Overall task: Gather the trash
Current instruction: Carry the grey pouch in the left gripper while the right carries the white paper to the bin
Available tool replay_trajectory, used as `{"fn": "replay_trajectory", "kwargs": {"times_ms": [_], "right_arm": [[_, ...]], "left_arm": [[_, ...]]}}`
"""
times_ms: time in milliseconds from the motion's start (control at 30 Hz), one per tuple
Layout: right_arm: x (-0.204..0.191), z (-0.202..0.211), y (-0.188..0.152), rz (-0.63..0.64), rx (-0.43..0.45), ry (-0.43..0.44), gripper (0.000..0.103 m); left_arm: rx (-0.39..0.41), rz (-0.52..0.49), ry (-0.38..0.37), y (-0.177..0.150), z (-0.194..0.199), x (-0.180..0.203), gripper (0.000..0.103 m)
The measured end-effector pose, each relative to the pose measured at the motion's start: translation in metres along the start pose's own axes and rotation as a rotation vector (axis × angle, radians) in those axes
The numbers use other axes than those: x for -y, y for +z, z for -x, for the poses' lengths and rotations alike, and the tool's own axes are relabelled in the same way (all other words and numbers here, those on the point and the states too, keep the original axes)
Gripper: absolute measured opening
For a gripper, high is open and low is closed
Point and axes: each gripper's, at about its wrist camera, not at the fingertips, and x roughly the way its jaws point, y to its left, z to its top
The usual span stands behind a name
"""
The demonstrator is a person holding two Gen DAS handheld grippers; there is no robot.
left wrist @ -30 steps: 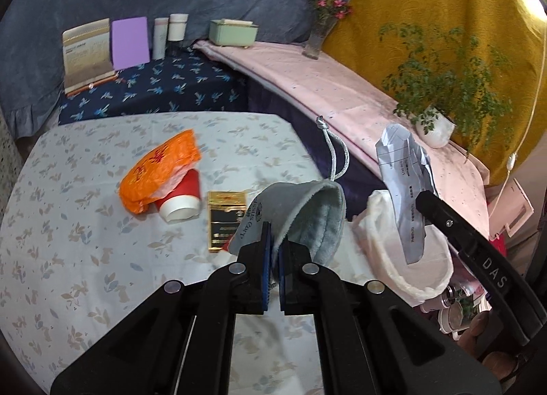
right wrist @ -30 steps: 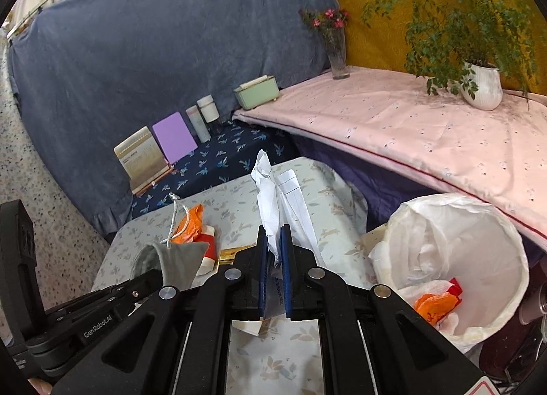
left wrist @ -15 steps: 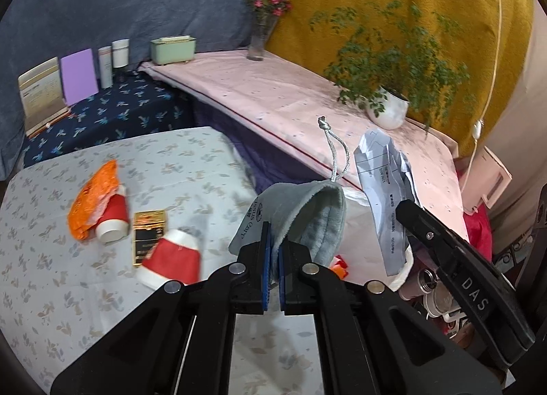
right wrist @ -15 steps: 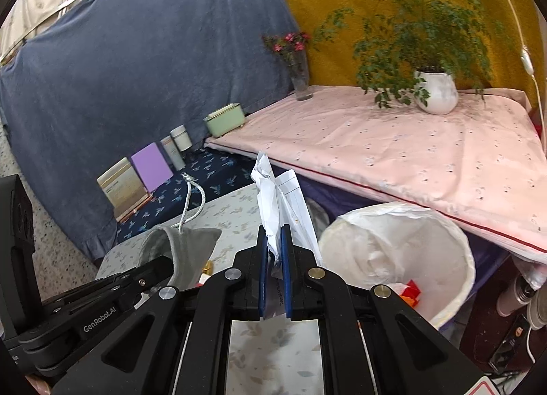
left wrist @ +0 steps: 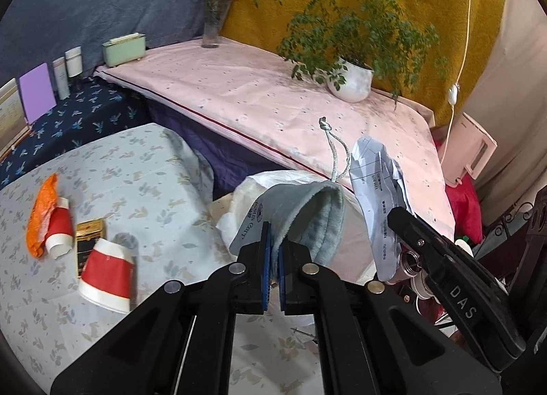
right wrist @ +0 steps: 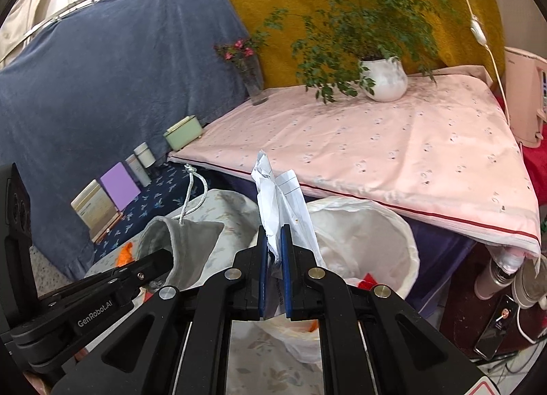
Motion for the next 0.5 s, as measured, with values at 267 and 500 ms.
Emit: {"fn": "replay_trajectory", "kwargs": {"times_ms": [267, 500], "right_arm": [[0.03, -0.014, -0.004, -0.041, -0.029, -0.044, 0.007], [0.046, -0.029, -0.008, -0.058, -0.057, -0.066, 0.008]], "left_arm": [[-0.053, -0.024, -0.038, 0.0, -0.036, 0.018, 0.003], [-0.081, -0.029, -0.049, 0.0, -0.061, 0.025, 0.004]]}}
